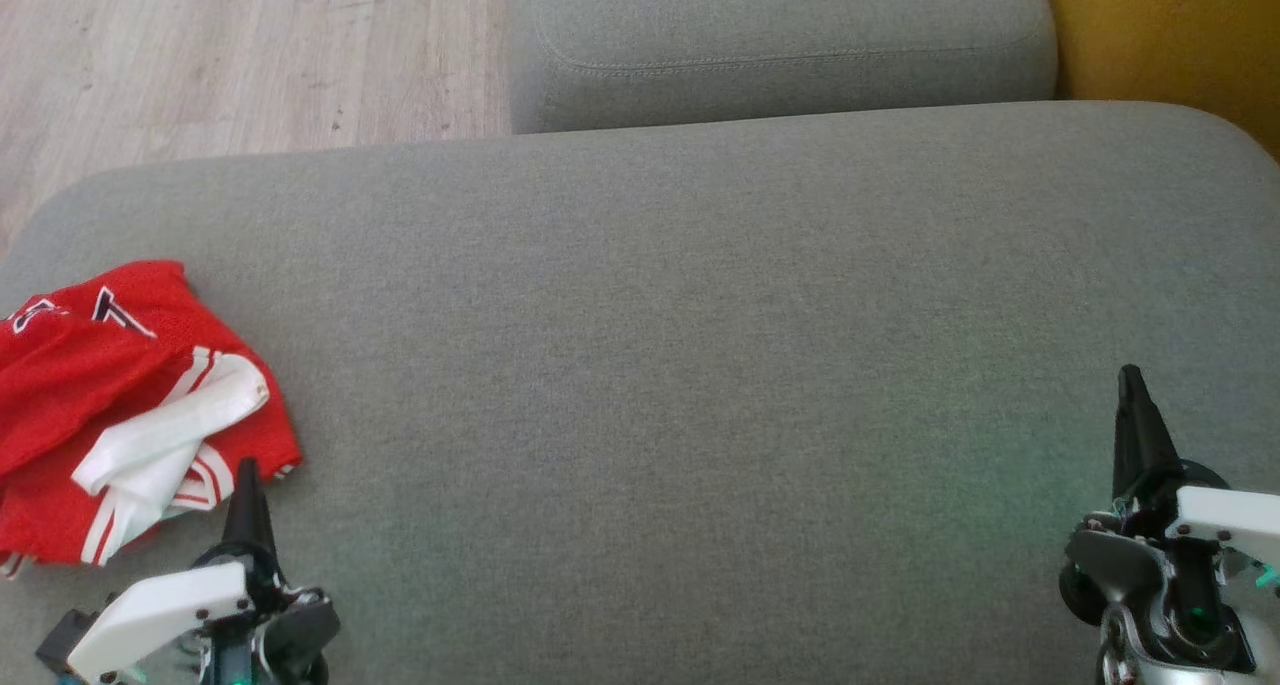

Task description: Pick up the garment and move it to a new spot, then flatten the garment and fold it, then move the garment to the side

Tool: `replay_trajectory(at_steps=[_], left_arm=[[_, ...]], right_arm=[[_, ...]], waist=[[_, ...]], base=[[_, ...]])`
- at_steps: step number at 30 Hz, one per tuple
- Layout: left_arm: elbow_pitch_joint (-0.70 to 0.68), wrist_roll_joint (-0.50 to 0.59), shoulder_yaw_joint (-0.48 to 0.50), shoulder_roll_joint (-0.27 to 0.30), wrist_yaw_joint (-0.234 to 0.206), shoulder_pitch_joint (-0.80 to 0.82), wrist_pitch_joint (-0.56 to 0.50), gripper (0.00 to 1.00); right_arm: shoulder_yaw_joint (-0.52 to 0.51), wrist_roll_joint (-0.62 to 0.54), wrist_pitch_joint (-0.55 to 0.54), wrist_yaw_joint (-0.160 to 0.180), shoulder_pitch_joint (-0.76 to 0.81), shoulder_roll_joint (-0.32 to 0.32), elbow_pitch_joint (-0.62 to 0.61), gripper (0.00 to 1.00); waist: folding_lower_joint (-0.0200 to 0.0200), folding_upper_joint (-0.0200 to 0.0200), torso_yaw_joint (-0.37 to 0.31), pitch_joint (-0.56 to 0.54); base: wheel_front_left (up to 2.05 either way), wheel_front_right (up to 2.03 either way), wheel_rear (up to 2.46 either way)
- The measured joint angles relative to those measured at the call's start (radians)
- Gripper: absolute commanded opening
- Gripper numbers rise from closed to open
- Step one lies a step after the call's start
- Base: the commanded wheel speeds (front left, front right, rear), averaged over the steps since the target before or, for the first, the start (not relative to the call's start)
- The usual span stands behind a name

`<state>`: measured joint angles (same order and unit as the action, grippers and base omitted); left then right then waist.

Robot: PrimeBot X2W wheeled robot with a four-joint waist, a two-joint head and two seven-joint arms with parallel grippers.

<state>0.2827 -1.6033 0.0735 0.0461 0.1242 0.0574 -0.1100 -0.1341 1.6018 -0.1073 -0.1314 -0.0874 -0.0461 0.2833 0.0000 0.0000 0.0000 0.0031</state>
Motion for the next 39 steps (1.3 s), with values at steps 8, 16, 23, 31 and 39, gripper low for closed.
replay_trajectory(at_steps=[8,16,23,31,39], left_arm=[[0.0,0.0,0.0,0.0,0.0,0.0,0.0,0.0],[0.029,0.0,-0.006,-0.001,-0.001,-0.01,0.0,1.0],[0.081,0.002,-0.008,-0.003,-0.001,-0.061,0.011,1.0],[0.082,0.036,-0.013,-0.002,-0.001,-0.051,0.028,1.0],[0.086,0.138,-0.016,0.001,-0.001,-0.033,0.055,1.0]], right_arm=[[0.0,0.0,0.0,0.0,0.0,0.0,0.0,0.0],[0.001,0.0,0.0,0.0,0.004,0.002,0.034,1.0],[0.005,-0.002,0.001,0.0,0.056,0.007,0.084,1.0],[0.03,-0.023,0.021,0.0,0.051,0.006,0.082,1.0],[0.065,-0.086,0.05,0.0,0.014,-0.003,0.091,1.0]], waist=[[0.0,0.0,0.0,0.0],[0.0,0.0,0.0,0.0],[0.0,0.0,0.0,0.001],[0.0,0.0,0.001,0.004],[0.0,0.0,0.001,0.008]], base=[[0.0,0.0,0.0],[0.0,0.0,0.0],[0.0,0.0,0.0],[0.0,0.0,0.0],[0.0,0.0,0.0]])
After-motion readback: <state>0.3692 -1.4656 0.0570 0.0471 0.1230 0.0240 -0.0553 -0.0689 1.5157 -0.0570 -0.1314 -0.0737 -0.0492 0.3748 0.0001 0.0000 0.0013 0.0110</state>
